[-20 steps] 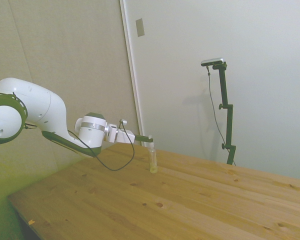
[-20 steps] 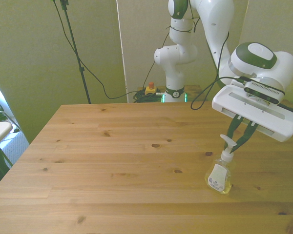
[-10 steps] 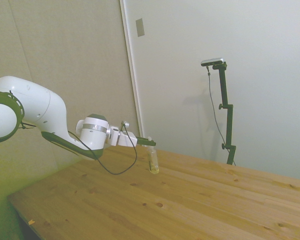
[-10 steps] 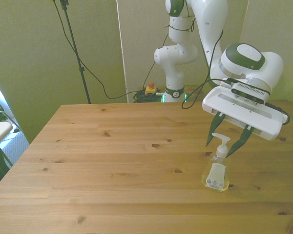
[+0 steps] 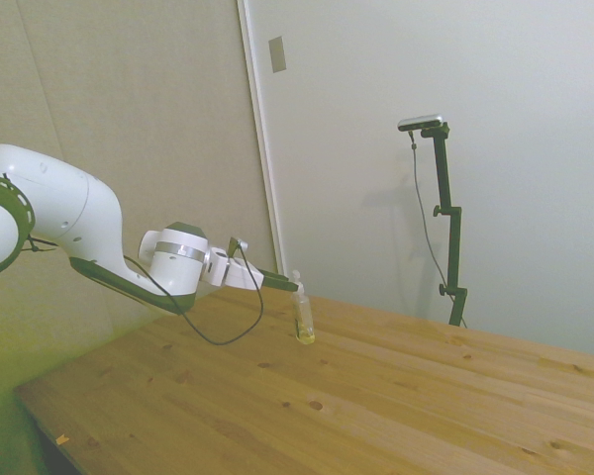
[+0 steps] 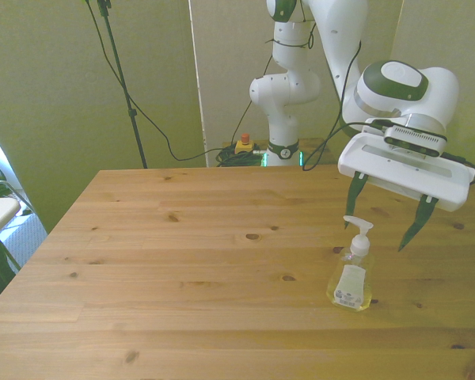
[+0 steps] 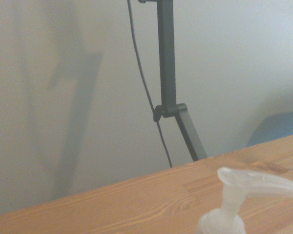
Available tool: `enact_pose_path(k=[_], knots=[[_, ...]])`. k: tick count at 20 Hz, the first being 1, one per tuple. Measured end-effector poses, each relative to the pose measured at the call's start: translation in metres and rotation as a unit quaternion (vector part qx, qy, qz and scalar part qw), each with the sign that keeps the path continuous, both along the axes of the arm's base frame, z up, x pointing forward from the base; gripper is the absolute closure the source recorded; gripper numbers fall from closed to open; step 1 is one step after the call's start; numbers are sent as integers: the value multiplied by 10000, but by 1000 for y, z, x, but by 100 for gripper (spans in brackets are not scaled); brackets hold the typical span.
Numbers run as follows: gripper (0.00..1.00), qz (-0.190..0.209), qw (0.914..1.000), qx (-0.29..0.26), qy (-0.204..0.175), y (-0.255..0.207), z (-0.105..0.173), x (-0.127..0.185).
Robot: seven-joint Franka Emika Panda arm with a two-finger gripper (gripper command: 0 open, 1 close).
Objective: Stand the sanitizer
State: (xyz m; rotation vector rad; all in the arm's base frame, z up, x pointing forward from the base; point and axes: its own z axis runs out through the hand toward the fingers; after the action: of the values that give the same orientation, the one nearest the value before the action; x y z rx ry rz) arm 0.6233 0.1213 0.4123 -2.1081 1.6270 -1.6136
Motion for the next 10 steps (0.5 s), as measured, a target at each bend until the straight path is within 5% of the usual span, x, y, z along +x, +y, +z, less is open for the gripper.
enact_pose_path(k=[10], knots=[[0, 723, 9905, 502, 1055, -16, 29, -60]])
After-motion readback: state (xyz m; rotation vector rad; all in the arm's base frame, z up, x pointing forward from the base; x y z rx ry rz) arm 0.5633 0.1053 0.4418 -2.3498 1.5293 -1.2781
